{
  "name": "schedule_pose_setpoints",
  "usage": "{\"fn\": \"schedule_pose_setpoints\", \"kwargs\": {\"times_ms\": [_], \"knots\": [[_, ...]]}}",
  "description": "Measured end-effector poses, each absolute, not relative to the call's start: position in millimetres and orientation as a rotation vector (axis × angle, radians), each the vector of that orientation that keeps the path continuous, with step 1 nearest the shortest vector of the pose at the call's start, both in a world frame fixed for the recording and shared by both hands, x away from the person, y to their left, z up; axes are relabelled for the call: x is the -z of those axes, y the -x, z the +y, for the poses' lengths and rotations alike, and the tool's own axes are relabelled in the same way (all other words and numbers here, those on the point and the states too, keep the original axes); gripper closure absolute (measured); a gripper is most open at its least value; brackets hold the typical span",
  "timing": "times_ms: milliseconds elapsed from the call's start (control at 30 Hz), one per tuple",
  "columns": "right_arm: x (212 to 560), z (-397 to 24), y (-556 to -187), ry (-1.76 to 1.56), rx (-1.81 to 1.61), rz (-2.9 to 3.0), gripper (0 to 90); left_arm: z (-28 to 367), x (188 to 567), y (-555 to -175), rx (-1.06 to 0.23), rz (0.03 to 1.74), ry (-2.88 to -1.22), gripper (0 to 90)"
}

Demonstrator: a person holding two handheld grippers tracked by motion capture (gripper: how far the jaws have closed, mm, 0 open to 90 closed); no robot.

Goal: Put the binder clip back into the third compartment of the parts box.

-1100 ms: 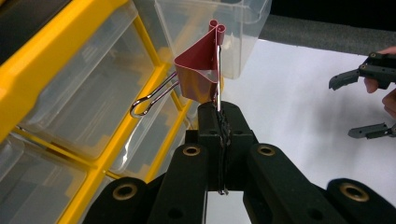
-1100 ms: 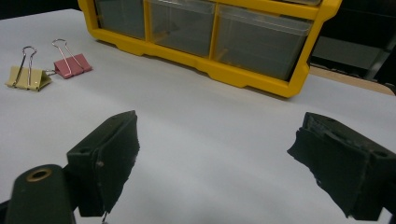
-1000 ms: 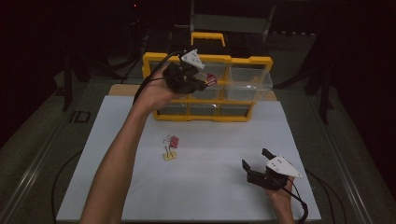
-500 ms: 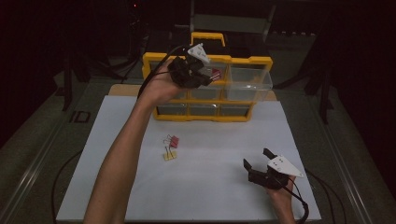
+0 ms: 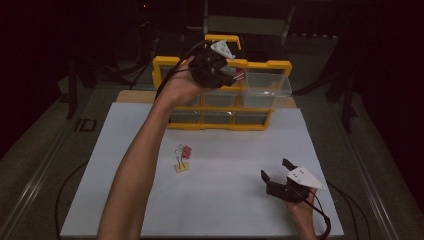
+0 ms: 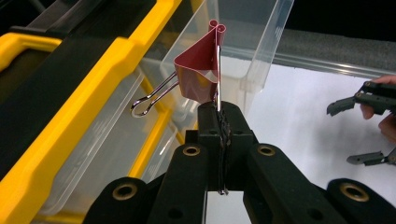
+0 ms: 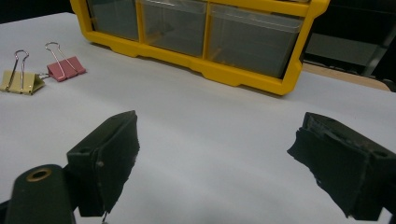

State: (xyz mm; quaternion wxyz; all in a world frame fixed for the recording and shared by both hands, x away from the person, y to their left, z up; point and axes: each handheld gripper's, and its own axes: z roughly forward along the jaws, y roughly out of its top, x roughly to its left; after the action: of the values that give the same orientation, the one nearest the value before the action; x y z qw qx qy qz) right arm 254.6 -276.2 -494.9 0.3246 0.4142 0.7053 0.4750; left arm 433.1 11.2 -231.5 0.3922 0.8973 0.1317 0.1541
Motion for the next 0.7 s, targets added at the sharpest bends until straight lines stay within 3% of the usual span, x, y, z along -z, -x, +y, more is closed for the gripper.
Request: {"fn": "schedule_pose_setpoints", "kwargs": {"times_ms": [700], "knots": [[494.9,-275.1,-254.2,-1.078,-1.242,1.856,12.5,-15.3,221.4,-435.9,-0.371,0.293,-2.271,89.3]]}}
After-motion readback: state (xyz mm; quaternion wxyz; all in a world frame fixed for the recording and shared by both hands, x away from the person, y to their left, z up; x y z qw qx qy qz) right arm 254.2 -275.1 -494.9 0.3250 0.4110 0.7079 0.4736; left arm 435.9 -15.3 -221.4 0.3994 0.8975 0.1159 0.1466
